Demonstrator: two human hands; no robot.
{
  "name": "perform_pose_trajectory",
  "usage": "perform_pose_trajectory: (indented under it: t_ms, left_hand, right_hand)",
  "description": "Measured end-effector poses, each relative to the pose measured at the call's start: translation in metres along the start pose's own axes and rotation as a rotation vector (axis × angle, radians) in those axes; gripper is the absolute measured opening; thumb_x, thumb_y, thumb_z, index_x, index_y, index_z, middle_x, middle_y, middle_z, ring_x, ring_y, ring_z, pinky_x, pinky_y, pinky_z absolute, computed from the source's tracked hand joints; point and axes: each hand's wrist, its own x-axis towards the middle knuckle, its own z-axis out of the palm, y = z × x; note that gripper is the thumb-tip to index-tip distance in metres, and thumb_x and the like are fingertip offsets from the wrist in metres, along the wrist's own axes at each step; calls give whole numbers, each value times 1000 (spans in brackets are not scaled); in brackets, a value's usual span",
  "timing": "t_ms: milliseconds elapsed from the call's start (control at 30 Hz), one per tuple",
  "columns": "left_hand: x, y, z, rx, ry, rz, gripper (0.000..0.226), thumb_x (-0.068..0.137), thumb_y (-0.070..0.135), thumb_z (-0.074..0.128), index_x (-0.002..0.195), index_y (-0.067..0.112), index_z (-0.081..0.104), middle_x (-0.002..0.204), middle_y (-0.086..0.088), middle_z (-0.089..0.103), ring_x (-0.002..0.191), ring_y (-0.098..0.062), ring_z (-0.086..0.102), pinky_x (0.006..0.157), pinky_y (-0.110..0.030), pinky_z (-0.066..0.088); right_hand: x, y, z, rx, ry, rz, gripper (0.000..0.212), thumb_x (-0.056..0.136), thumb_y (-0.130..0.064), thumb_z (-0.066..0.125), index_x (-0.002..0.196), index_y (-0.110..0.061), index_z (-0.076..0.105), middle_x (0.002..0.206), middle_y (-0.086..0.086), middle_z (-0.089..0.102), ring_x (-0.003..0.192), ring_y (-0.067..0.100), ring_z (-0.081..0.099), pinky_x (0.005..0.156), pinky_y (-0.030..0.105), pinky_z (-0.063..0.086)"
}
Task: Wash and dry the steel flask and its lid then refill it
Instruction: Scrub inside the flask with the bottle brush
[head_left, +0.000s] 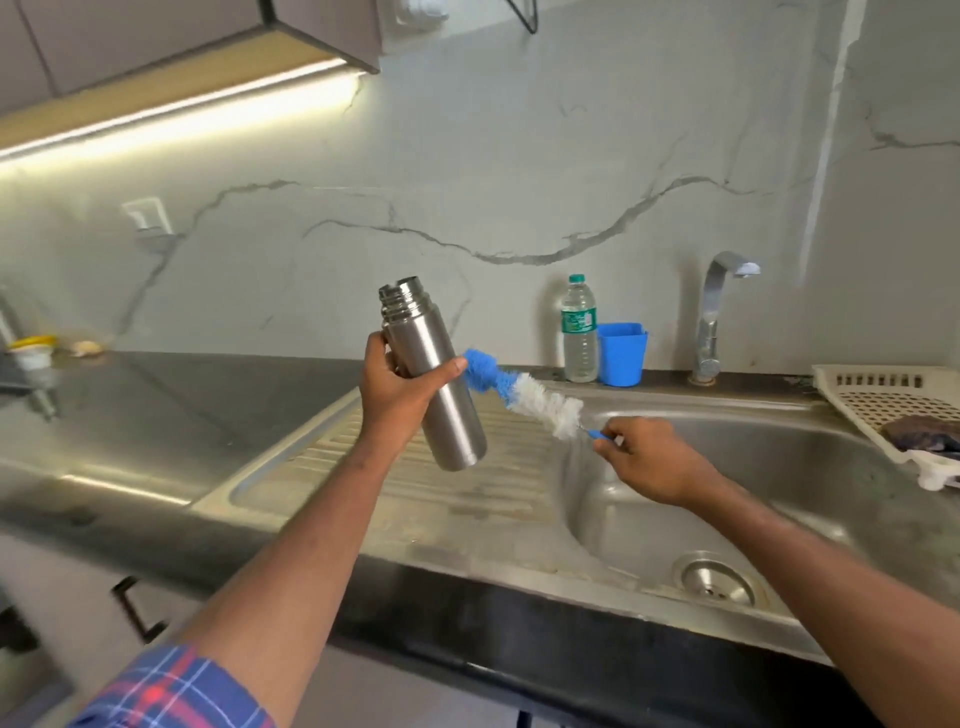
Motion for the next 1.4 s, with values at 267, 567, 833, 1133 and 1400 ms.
perform_pose_trajectory:
  t_ms: [267,567,833,1133,1400]
  left_hand:
    - [-27,-15,-58,150,-12,-35,69,60,27,98,115,29,55,109,5,70,98,-12,70,86,-40,60]
    - [-32,-17,-72,213,-58,-5,75,58,33,99,119,32,55,110,9,70,99,-7,69,85,-37,60]
    - [-42,-20,-77,249,-116,-66,83,56,35,99,124,35,51,115,12,67,103,-6,67,89,-37,58]
    - [-17,-11,-108,905,-165,338,88,65,19,93,140,31,50,130,1,65,113,-21,63,98,-46,48]
    - [-12,8,-128,1724,-465,845,75,74,14,87,140,29,55,146,-13,56,138,-35,49,120,-66,16]
  right_hand:
    - [15,-48,37,10,-18,-42,31,103,-37,55,93,-11,69,82,3,68,78,18,63,72,34,51]
    - [18,-49,41,-3,-4,-20,27,102,-37,57,97,-14,70,88,1,69,81,15,64,81,38,57]
    - [14,-48,44,33,1,-2,24,101,-37,59,94,-17,70,85,-1,67,77,13,63,74,32,54]
    - [12,-55,34,12,12,11,22,101,-36,58,96,-18,69,85,-1,66,78,12,61,72,31,51]
    - [5,-59,37,-8,14,33,23,102,-34,57,95,-16,68,83,-1,64,76,11,58,70,27,45]
